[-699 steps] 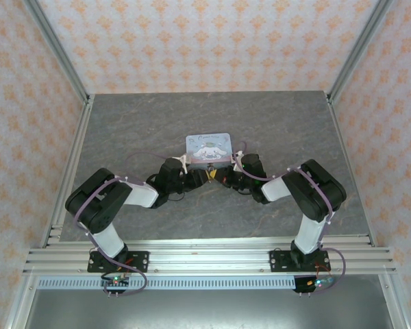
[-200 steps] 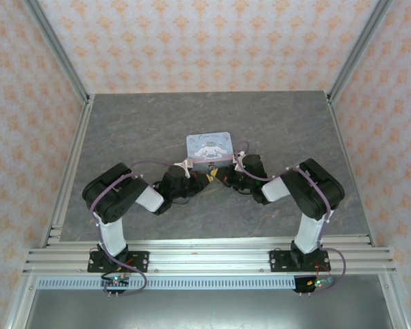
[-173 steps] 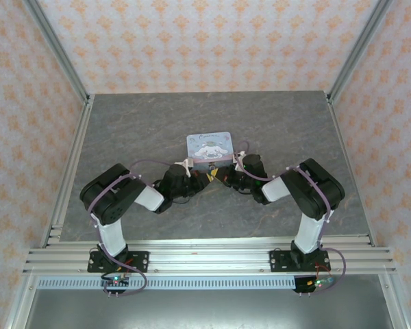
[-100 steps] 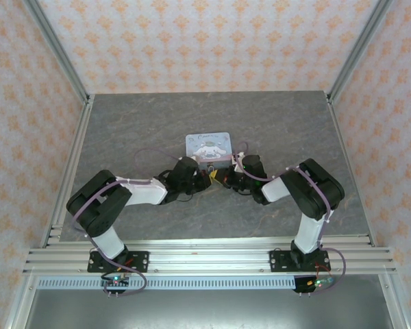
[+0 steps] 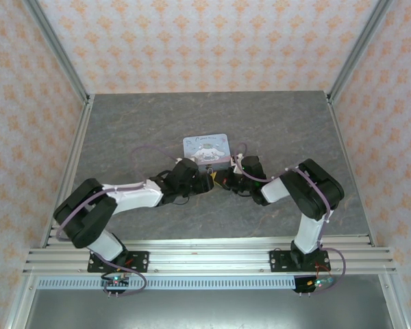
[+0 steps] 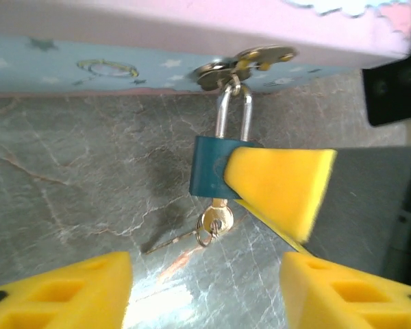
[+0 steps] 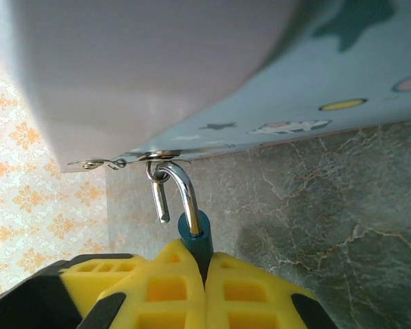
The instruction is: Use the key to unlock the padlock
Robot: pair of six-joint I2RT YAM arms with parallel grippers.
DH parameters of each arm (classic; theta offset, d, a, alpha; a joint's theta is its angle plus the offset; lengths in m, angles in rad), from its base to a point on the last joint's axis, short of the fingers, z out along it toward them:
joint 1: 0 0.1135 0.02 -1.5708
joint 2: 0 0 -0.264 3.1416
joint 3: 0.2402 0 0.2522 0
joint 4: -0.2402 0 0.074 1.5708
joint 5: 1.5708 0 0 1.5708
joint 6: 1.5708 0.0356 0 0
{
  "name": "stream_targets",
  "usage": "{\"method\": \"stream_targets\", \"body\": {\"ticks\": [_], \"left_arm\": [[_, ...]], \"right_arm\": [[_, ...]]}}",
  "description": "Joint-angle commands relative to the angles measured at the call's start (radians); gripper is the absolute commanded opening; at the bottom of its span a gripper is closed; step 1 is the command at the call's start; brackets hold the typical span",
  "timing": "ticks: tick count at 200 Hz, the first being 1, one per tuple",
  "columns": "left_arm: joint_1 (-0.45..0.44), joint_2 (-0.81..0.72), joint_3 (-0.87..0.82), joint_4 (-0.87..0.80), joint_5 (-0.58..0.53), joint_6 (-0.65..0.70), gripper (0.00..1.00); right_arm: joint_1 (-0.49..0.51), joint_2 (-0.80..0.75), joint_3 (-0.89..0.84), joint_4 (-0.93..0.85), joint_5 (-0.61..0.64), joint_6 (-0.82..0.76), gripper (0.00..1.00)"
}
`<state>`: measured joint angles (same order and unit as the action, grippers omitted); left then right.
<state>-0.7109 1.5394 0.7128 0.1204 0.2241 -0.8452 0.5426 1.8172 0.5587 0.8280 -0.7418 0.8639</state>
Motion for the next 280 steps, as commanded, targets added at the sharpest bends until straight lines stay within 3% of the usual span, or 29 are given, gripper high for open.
{"method": "stream_targets", "body": {"ticks": [1,26,59,135,179,280], "left_arm": [[0.023,-0.096,-0.015,-0.033,-0.059,-0.013,0.72],[0.068,-0.173,0.022,-0.129,-0.081,0.002,0.84],[0.134,-0.194,0.117,-0.28,-0.11,0.067,0.91],[0.186,0.061,0.436,-0.605,-0.288,0.283,0.93],[0.186,0.126,0.448,-0.629,-0.34,0.28,0.93],[0.183,0.176,0.375,-0.561,-0.281,0.22,0.94]], "right_arm": [[0.002,0.011,-0.021,0.002,0.027,-0.006,0.0],[0.002,0.013,-0.025,0.0,0.031,-0.008,0.0],[0.002,0.013,-0.038,0.005,0.046,-0.008,0.0],[0.003,0.016,-0.081,0.077,0.092,0.039,0.0],[0.003,0.011,-0.091,0.12,0.119,0.077,0.0],[0.002,-0.026,-0.158,0.23,0.262,0.213,0.0]]}}
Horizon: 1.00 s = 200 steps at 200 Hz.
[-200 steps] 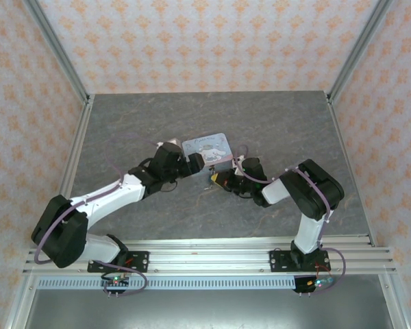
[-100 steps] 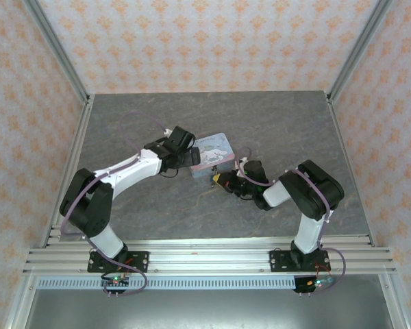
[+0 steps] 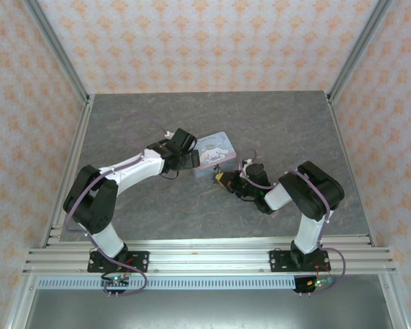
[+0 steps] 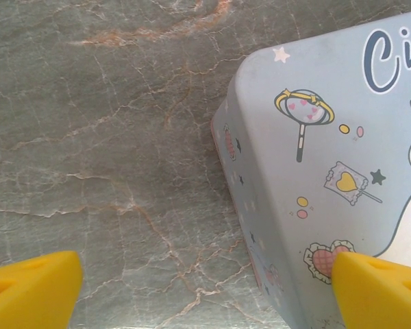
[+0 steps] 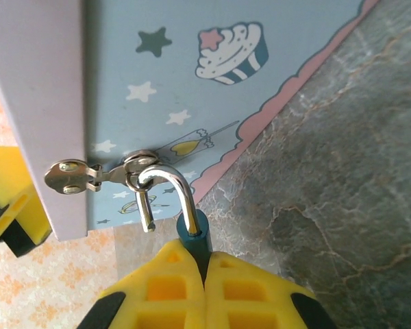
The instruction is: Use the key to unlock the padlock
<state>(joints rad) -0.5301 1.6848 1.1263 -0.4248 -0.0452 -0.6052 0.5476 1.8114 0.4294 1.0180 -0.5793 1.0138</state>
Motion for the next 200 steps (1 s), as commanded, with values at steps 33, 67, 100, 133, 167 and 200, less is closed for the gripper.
{"method": "stream_targets", "body": {"ticks": [33,67,100,133,167,200], "left_arm": [[-0.001,0.036,-0.061,0.006,0.002,-0.034,0.93],[-0.003,0.04,-0.08,0.021,0.009,-0.043,0.93],[-0.002,0.045,-0.089,0.027,0.012,-0.048,0.93],[-0.002,0.056,-0.094,0.027,0.013,-0.056,0.93],[-0.003,0.067,-0.095,0.028,0.014,-0.057,0.94],[-0.002,0.08,-0.095,0.031,0.015,-0.064,0.94]], "right_arm": [[-0.001,-0.014,-0.03,0.082,0.148,0.119,0.0],[0.006,0.006,-0.018,0.115,0.188,0.162,0.0],[0.012,0.024,-0.004,0.129,0.225,0.183,0.0],[0.011,0.023,0.005,0.13,0.275,0.186,0.0],[0.002,0.008,0.012,0.12,0.338,0.168,0.0],[-0.021,-0.007,0.024,0.085,0.376,0.133,0.0]]}}
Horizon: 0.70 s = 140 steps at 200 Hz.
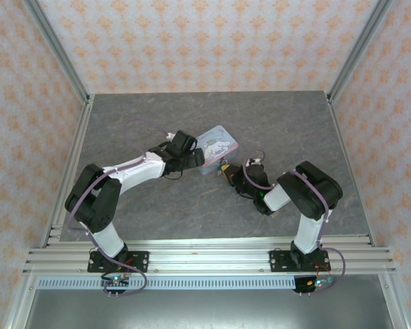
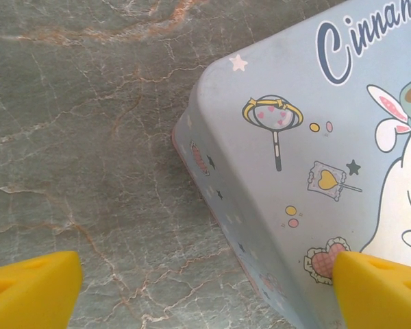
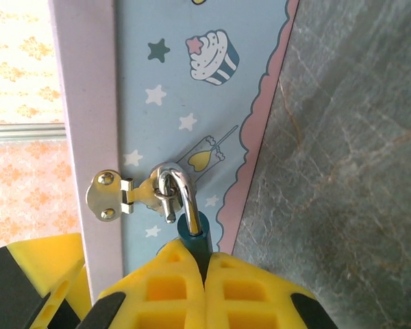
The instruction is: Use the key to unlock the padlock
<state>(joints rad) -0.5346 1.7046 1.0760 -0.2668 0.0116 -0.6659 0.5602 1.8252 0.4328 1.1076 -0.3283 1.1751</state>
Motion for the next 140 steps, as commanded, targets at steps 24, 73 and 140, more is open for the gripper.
{"method": "stream_targets", "body": {"ticks": [24,73,140], "left_arm": [[0.002,0.067,-0.047,-0.124,-0.041,-0.008,0.94],[0.002,0.076,-0.05,-0.119,-0.033,-0.015,0.94],[0.001,0.097,-0.052,-0.11,-0.025,-0.029,0.93]], "right_arm": [[-0.049,-0.031,0.029,-0.029,0.134,-0.059,0.0],[-0.085,-0.015,0.045,-0.027,0.13,-0.092,0.0],[-0.111,0.028,0.152,-0.044,0.096,-0.078,0.0]]}}
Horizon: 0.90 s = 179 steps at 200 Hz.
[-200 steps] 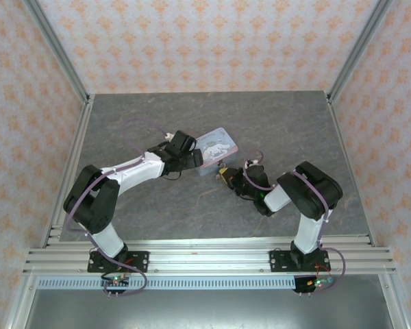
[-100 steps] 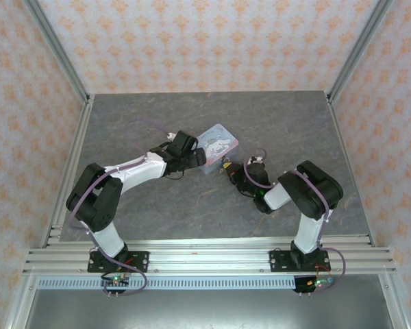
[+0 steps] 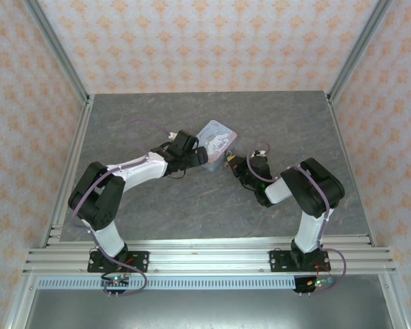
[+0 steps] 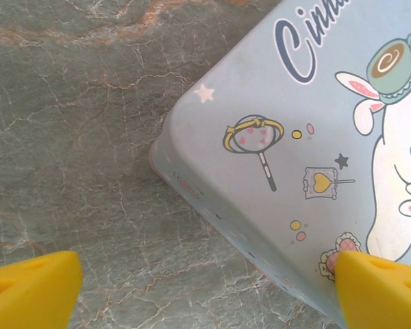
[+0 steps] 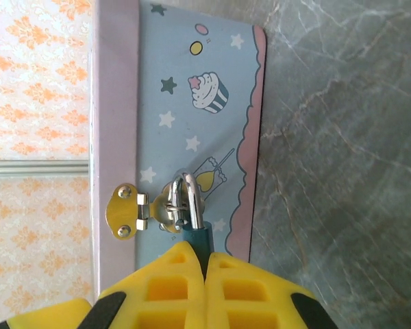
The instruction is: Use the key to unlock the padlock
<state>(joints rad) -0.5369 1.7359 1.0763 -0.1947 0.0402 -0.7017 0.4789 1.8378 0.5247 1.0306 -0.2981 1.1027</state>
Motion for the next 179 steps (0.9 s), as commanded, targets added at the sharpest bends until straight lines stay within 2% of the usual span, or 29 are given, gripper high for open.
{"method": "stream_targets", "body": {"ticks": [1,75,126,179], "left_arm": [[0.004,0.067,-0.053,-0.181,-0.053,0.007,0.94],[0.003,0.087,-0.062,-0.171,-0.04,-0.001,0.93],[0.005,0.094,-0.062,-0.166,-0.039,-0.007,0.93],[0.004,0.118,-0.053,-0.167,-0.035,-0.005,0.93]], "right_arm": [[-0.029,0.015,0.061,0.032,0.065,-0.005,0.0],[-0.066,0.096,0.174,-0.024,0.006,-0.001,0.0],[-0.114,0.1,0.125,0.022,0.027,0.014,0.0],[-0.192,0.077,0.119,0.04,-0.012,0.035,0.0]]}}
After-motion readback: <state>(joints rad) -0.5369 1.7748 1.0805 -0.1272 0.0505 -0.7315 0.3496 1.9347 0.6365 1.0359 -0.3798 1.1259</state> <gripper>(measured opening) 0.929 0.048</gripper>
